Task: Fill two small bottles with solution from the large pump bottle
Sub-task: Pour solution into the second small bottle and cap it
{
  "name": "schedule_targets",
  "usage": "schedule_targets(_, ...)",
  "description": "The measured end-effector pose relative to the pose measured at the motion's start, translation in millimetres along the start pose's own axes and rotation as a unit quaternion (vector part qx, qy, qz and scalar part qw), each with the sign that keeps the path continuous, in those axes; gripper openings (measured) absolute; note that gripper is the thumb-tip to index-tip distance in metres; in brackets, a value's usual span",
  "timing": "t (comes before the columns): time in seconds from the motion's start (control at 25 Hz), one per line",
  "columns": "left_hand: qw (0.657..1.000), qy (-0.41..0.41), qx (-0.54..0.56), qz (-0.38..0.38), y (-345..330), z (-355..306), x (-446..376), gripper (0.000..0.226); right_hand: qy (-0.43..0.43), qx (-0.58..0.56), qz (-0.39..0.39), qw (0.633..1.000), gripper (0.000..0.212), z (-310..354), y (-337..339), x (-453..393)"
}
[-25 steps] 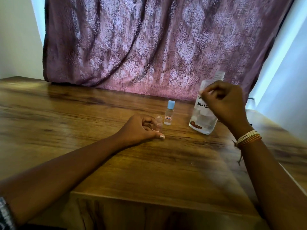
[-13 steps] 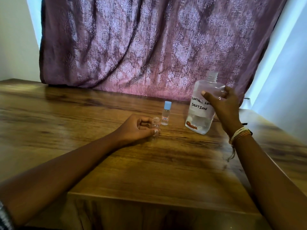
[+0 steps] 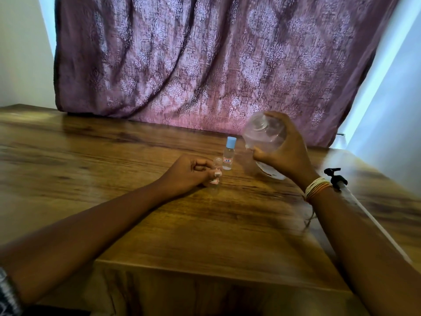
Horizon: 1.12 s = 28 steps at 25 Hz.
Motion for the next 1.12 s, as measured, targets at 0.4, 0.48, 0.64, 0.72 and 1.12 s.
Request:
schedule_targets(0.4,0.998,-0.038,0.037,-0.015,1.5,-2.8,-1.1,0.032,0.122,0.134,0.133,0.974,0.069,21.7,-38.0,9.0)
schedule_targets(0.48,0.998,-0.043,0.035,-0.015,1.6,-5.0,-0.2,0.03,0.142,0.16,0.143,0.966,0.065,21.0,-41.9,7.9)
schedule_targets(0.64,0.995,-0.058,0.076,-0.009,-0.1,-12.4,1.0,0.019,0.158,0.18,0.14,0.961,0.057,16.5,-43.1,5.5)
schedule_targets(0.72,0.995,-0.061,0.079,-0.007,-0.8,-16.2,2.6,0.016,0.162,0.194,0.139,0.957,0.055,13.9,-44.4,5.0)
schedule_targets(1.12,0.996,-0.067,0.061,-0.011,0.9,-17.4,3.3,0.016,0.171,0.269,0.136,0.938,0.065,15.8,-48.4,7.0)
Point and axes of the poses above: each hand's wrist, its own x-axis away from the middle knuckle, its own y-axis out of the back of the hand, z = x × y, the point moved 8 cm from there along -x, towards the middle knuckle, and after that the axes turned 13 degrees about -x, right-handed, at the moved point
